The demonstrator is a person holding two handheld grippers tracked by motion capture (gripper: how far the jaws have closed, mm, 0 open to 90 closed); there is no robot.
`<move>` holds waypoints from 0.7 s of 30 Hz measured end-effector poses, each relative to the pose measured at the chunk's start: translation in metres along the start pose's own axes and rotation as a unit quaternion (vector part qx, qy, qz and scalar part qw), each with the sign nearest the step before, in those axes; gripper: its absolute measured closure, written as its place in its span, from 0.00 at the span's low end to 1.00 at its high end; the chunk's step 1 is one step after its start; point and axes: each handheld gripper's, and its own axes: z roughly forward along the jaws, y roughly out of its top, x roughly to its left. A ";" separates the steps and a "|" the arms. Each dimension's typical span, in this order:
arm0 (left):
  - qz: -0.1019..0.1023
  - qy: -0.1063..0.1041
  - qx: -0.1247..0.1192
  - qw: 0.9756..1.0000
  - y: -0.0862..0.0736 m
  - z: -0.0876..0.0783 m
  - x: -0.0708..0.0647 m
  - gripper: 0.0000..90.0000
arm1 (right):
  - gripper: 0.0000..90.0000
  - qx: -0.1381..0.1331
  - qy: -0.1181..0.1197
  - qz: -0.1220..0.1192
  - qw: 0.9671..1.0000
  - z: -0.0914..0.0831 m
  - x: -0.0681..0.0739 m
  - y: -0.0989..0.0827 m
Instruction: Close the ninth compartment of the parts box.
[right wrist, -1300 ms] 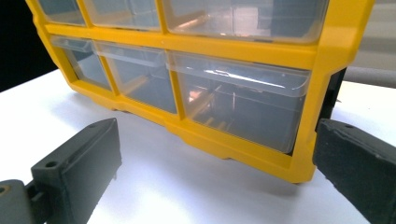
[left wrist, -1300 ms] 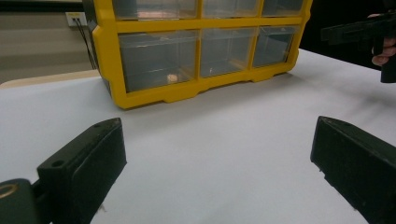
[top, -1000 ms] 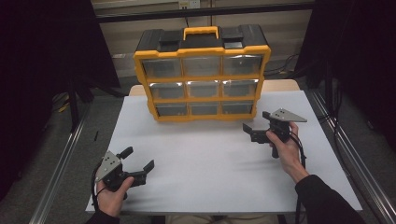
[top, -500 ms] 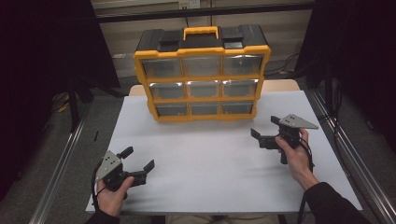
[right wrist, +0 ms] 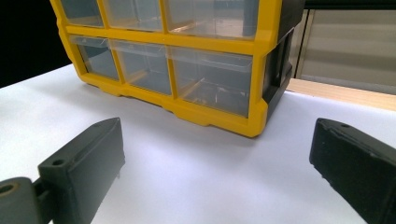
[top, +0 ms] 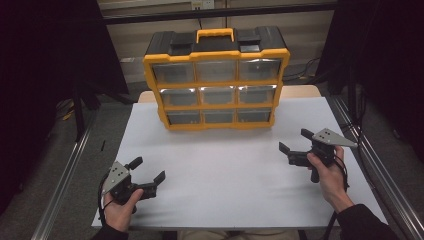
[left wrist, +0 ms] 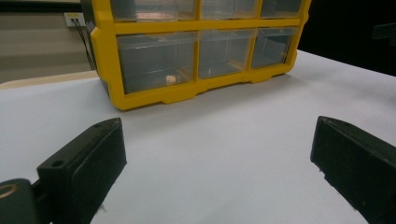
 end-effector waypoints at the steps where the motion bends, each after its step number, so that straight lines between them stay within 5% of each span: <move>1: -0.003 0.000 -0.001 1.000 0.000 0.000 0.000 0.03 | 0.03 0.000 0.000 -0.001 1.000 -0.001 0.000 -0.001; 21: -0.006 -0.001 -0.006 1.000 0.001 -0.002 0.001 0.03 | 0.02 -0.004 -0.011 -0.011 1.000 -0.037 -0.003 -0.010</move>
